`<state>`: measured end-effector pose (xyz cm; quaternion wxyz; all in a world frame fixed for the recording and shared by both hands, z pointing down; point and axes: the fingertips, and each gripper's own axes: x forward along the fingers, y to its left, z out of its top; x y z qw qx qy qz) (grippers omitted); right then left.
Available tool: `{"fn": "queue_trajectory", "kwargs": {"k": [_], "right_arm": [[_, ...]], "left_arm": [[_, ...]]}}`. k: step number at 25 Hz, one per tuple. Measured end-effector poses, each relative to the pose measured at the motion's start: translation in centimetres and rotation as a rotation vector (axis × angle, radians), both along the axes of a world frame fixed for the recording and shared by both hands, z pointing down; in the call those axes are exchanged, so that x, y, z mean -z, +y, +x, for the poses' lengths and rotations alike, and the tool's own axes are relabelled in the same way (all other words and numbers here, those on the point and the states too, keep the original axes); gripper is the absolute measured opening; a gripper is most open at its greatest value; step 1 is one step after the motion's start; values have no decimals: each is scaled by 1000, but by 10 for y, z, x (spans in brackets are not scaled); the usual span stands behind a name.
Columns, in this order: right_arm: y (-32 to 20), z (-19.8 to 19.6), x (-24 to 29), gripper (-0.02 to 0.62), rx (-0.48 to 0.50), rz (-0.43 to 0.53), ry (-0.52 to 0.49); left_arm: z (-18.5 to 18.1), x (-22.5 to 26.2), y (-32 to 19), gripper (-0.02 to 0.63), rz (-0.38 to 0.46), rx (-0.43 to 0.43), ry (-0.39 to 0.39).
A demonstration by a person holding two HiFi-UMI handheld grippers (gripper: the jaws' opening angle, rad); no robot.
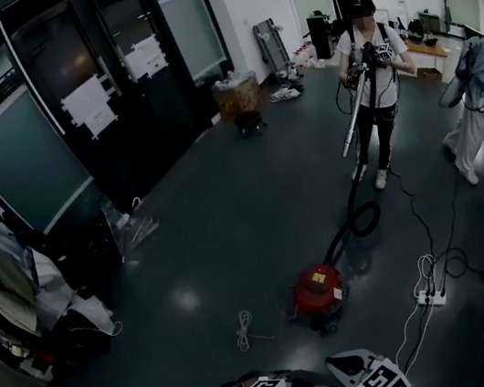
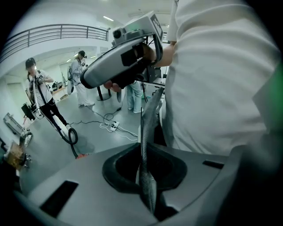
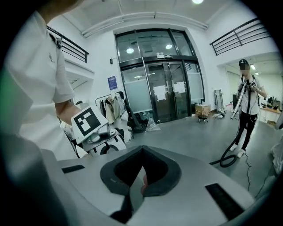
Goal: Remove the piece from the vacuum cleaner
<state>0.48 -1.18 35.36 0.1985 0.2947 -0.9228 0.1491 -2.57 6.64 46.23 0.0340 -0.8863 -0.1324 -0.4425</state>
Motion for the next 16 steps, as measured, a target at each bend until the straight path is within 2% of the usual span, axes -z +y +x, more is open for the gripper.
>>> {"fn": "queue_trajectory", "kwargs": {"k": [16], "right_arm": [[-5, 8, 5, 12, 52, -23, -9]], "left_arm": [[11, 5, -15, 26, 18, 74, -7]]}}
